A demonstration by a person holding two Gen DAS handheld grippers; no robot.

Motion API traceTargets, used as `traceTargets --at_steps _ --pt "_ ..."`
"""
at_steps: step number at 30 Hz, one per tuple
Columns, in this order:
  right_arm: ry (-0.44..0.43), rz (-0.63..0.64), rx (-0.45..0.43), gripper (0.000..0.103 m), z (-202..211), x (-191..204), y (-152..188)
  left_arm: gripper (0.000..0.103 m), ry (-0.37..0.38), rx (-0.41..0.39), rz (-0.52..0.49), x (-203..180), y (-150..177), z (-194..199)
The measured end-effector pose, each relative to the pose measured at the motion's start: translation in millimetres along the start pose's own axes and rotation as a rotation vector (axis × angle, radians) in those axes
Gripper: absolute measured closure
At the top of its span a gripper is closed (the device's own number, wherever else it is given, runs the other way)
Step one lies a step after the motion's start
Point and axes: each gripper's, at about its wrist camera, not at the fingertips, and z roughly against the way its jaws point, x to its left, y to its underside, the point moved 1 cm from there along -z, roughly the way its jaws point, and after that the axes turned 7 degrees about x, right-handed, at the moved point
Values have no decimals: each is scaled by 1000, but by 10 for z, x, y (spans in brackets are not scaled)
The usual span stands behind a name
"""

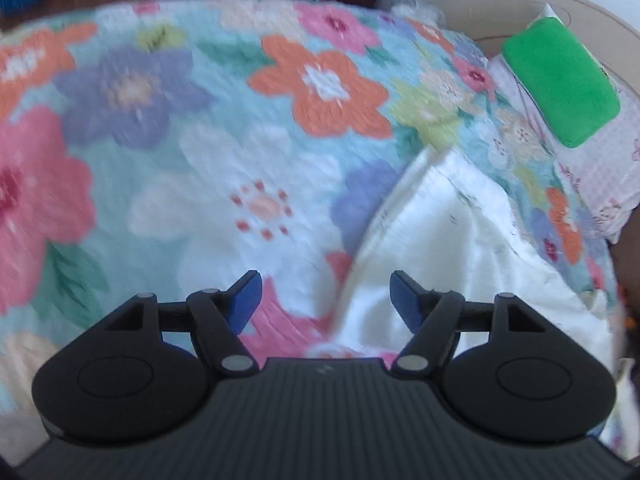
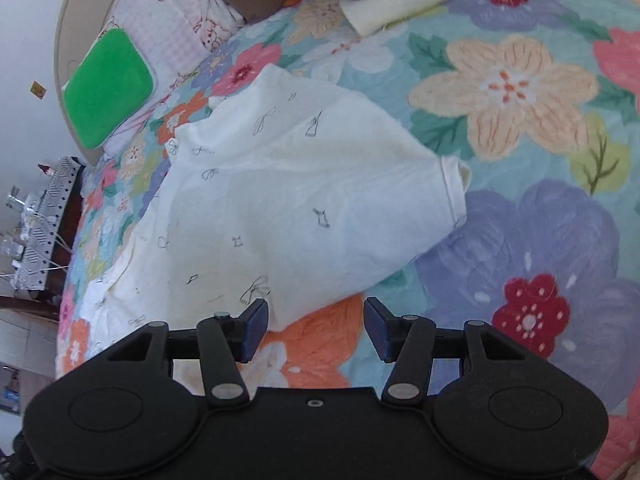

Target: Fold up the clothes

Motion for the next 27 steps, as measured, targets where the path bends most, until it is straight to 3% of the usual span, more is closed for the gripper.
traceTargets --at_steps 4,10,11,14,16,22,24,26,27 --pt "-32 -20 26 44 -68 0 43 33 217 103 12 -62 17 -100" --pt "-33 23 19 43 -30 96 56 33 400 223 -45 -281 123 -153" --pt "-25 28 9 43 -13 102 48 32 442 259 -31 -283 157 -178" --pt "-18 13 -1 42 14 65 14 29 479 403 -5 -284 240 -345" --pt "-15 3 -5 42 53 38 -3 25 397 474 -41 -305 327 -462" --pt "-31 -4 -32 42 132 -43 -53 24 311 413 85 -316 299 -668" --pt "-88 -105 -32 42 37 -198 -49 16 275 346 94 -385 267 -689" --pt "-151 -222 -30 34 -74 -370 -42 8 238 311 86 -483 256 -762" --pt "-182 -280 -29 33 -129 -457 -39 9 234 294 67 -518 251 -778"
